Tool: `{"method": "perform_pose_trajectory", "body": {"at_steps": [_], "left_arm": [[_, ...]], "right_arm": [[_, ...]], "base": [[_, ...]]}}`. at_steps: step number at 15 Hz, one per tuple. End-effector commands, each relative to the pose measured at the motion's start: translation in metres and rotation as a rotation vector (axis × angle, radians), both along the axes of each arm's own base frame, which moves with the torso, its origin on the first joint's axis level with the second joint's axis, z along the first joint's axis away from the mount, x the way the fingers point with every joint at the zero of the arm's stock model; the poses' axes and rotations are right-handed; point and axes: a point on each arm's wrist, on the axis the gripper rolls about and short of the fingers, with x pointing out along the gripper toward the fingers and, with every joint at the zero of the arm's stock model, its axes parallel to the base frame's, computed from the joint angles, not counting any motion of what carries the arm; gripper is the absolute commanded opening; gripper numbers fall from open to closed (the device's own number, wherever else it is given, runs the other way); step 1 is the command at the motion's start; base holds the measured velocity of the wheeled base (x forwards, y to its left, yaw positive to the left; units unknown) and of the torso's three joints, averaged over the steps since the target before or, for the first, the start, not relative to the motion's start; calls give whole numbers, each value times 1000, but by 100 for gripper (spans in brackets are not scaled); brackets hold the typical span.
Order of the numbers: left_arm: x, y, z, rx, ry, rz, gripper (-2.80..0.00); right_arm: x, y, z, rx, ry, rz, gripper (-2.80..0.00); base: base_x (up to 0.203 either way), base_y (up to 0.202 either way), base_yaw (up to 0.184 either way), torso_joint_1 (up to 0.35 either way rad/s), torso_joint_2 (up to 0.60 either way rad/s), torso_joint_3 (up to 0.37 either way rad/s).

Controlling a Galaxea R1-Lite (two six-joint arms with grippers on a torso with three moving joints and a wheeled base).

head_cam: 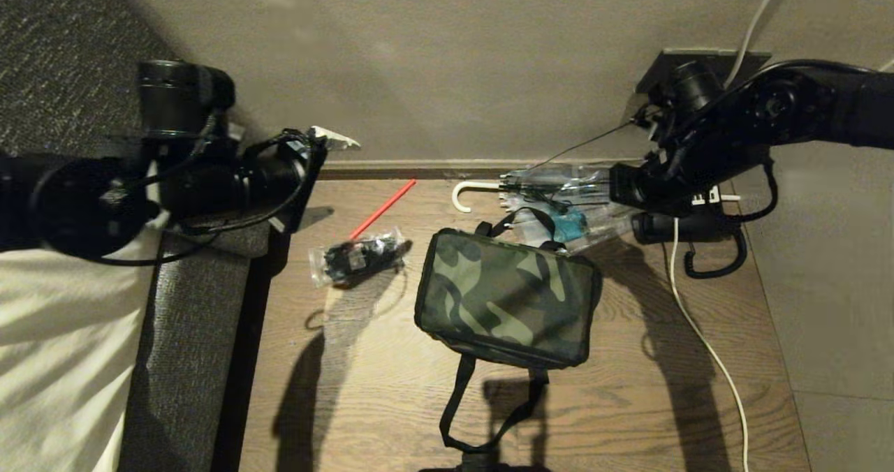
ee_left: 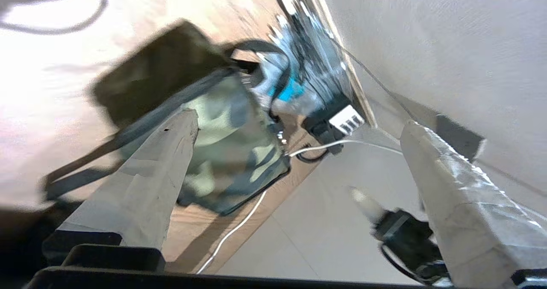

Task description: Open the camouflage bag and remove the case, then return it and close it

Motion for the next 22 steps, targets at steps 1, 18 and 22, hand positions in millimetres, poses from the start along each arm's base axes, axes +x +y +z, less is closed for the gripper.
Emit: {"method": "perform_pose_trajectory", "body": {"at_steps": [1, 18, 22], "left_arm": [[-71, 34, 29, -31, -103, 61, 0], [-325, 85, -150, 519, -435, 218, 0], [-326, 88, -175, 920, -559, 305, 0]], "right_arm": [[-34, -8, 40, 29, -85, -16, -280], [-256, -62, 120, 145, -517, -4, -280], [-332, -83, 119, 88, -696, 35, -280]], "base": [[0, 0, 0, 0, 0, 0], [0, 0, 0, 0, 0, 0], [0, 0, 0, 0, 0, 0]]}}
